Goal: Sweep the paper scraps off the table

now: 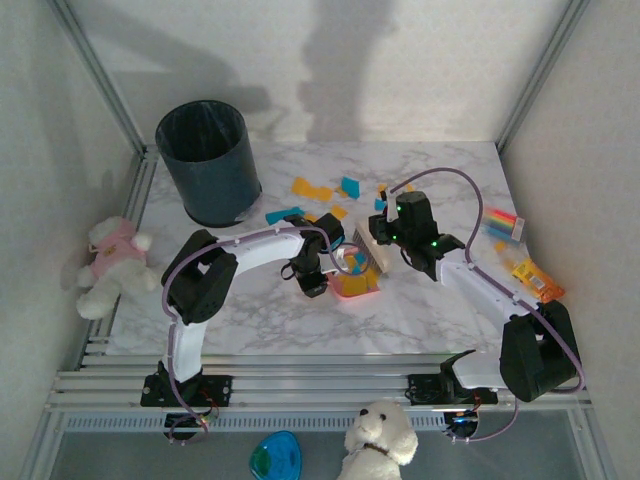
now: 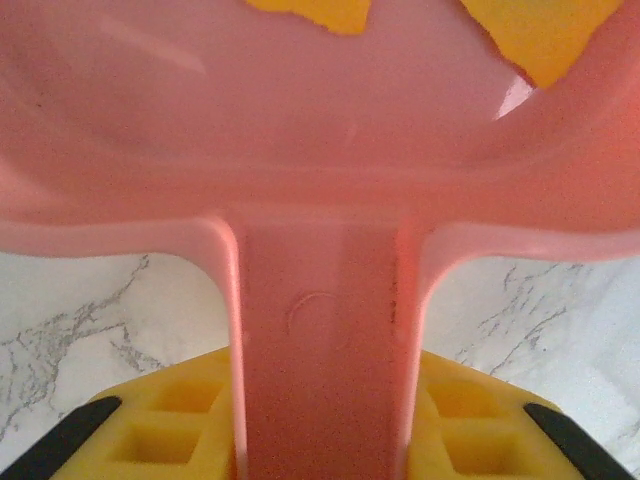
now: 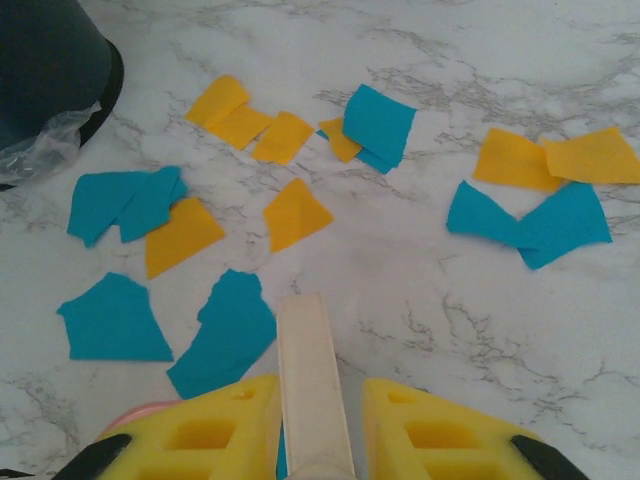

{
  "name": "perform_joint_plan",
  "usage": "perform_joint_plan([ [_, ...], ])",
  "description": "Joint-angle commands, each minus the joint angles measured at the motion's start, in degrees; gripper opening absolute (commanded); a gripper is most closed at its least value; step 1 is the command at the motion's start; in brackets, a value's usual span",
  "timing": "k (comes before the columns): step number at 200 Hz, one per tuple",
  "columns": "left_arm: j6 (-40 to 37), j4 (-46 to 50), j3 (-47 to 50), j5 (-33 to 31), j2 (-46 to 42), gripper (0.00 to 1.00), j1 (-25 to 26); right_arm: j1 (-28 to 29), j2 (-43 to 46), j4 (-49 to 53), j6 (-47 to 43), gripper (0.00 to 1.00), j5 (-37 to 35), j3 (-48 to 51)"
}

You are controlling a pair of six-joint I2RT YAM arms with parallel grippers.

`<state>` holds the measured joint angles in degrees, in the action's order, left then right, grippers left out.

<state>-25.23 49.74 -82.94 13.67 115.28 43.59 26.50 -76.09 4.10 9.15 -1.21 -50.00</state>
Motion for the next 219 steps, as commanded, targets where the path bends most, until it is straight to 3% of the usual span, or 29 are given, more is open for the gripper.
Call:
perform_joint_plan([
  [1,0.6,2.3,-0.6,-1.0,0.8,0.00,0.6,0.6,2.3,-0.4,2.6,0.00,1.2,0.8],
  [94,0.6,1.8,0.3,-1.1,0.2,0.00,0.6,0.6,8.0,4.7,6.1,0.00,-12.2,1.2],
  [219,0.5,0.9,1.0,-1.8,-0.8,0.00,0.5,3.4,2.4,8.1,7.6,0.00,-11.1,0.7],
])
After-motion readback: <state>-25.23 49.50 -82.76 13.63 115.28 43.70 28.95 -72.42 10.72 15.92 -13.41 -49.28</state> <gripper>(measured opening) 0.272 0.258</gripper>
